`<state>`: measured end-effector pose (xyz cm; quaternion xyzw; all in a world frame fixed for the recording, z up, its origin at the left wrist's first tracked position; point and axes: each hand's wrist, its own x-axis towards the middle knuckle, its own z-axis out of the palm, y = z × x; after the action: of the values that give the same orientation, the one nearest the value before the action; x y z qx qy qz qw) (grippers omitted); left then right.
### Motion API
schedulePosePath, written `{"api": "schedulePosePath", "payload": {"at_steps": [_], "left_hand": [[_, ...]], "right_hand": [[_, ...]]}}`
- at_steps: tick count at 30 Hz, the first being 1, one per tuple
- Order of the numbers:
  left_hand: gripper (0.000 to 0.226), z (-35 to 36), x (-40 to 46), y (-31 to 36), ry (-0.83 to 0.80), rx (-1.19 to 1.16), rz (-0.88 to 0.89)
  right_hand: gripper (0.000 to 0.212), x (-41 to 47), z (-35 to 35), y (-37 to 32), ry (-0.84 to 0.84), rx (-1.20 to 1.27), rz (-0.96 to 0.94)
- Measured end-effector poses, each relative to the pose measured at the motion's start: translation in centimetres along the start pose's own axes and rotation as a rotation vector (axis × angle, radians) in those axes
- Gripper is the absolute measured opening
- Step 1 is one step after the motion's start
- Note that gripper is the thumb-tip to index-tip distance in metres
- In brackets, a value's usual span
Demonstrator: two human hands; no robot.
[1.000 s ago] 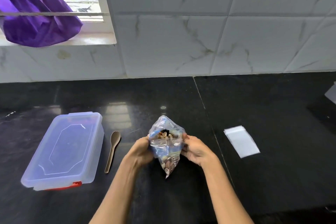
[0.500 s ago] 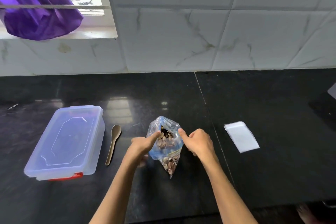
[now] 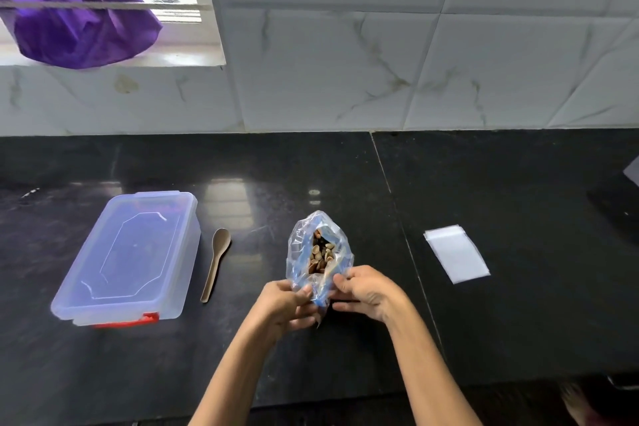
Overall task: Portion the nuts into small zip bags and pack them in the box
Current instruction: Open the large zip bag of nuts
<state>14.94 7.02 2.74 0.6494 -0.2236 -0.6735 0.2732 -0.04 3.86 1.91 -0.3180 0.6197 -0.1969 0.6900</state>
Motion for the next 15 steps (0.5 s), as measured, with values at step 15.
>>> {"api": "schedulePosePath", "payload": {"at_steps": [15], "left_hand": [[0.058, -0.6, 3.1, 7.9, 0.287, 0.786, 0.46]], "right_hand": [[0.028, 2.5, -0.8, -5.5, 0.341, -0.729, -0.513]]}}
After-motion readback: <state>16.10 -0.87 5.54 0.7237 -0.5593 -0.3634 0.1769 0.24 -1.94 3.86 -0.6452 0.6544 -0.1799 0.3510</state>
